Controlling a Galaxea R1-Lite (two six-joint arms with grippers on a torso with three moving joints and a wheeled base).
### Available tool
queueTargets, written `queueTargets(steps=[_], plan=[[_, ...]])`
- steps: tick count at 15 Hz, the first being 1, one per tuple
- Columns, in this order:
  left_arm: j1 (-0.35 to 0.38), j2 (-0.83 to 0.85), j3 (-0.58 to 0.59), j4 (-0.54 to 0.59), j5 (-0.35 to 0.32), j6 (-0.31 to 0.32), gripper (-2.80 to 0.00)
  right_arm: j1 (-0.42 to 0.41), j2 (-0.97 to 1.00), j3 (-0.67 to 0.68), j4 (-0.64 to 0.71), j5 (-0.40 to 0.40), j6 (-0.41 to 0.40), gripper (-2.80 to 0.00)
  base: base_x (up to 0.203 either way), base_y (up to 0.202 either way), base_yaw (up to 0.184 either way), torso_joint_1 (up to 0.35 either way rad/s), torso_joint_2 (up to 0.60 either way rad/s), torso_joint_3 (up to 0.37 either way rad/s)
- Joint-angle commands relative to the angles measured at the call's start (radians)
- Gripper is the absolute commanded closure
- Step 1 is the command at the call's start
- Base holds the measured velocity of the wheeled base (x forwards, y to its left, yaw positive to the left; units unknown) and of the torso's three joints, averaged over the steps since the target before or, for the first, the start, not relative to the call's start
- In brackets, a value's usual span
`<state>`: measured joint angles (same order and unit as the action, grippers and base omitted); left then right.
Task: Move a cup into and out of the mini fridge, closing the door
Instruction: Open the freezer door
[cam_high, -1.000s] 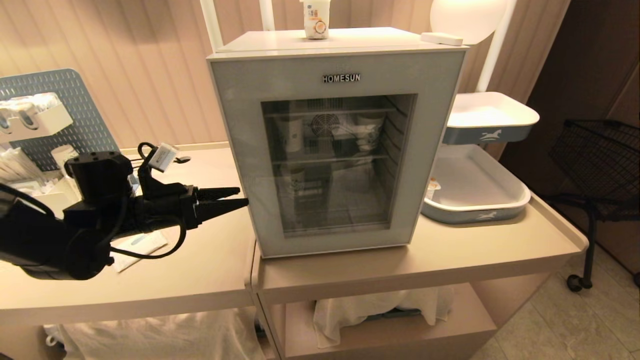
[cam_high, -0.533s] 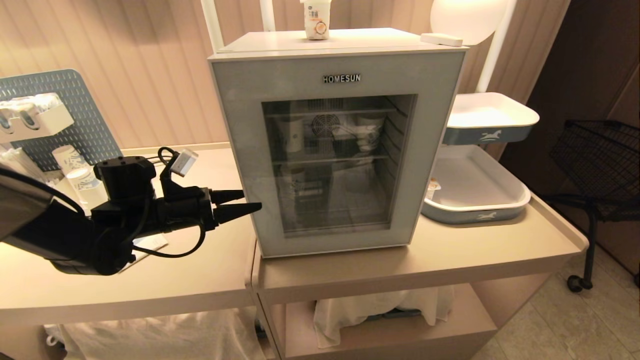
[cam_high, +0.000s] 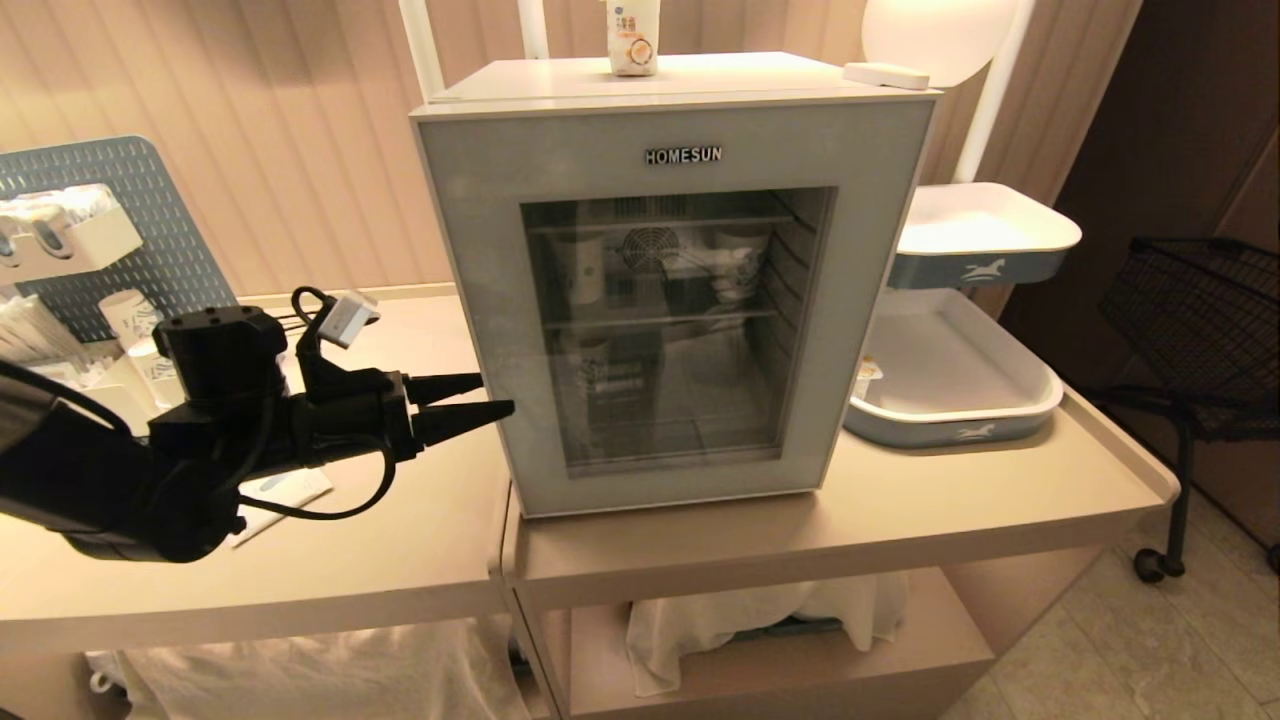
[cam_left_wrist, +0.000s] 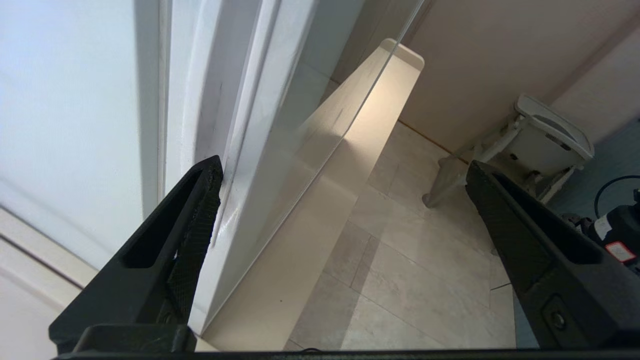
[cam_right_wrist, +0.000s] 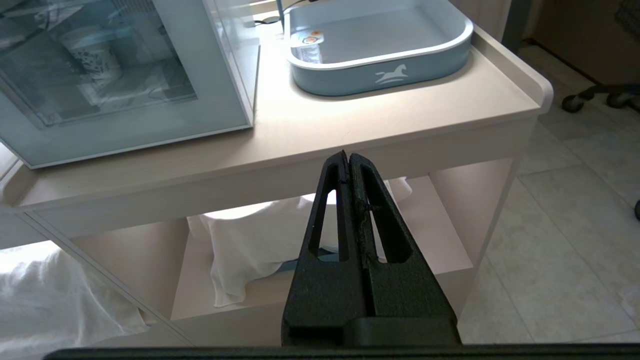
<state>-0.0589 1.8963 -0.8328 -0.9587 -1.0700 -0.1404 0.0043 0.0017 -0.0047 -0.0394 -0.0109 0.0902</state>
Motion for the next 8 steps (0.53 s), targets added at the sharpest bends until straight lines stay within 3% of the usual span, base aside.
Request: queueTargets(steps=[1, 8], plan=[[-0.001, -0.087, 0.046, -0.002, -0.022, -0.003, -2.8, 0.0, 0.0, 0.0, -0.001, 0.0, 0.0, 0.0, 0.0, 0.0, 0.0, 0.0, 0.0, 0.0], [0.002, -0.251, 0.198, -0.002, -0.051, -0.005, -2.8, 0.0, 0.0, 0.002, -0.001, 0.0, 0.002, 0.0, 0.0, 0.0, 0.0, 0.0, 0.0, 0.0]])
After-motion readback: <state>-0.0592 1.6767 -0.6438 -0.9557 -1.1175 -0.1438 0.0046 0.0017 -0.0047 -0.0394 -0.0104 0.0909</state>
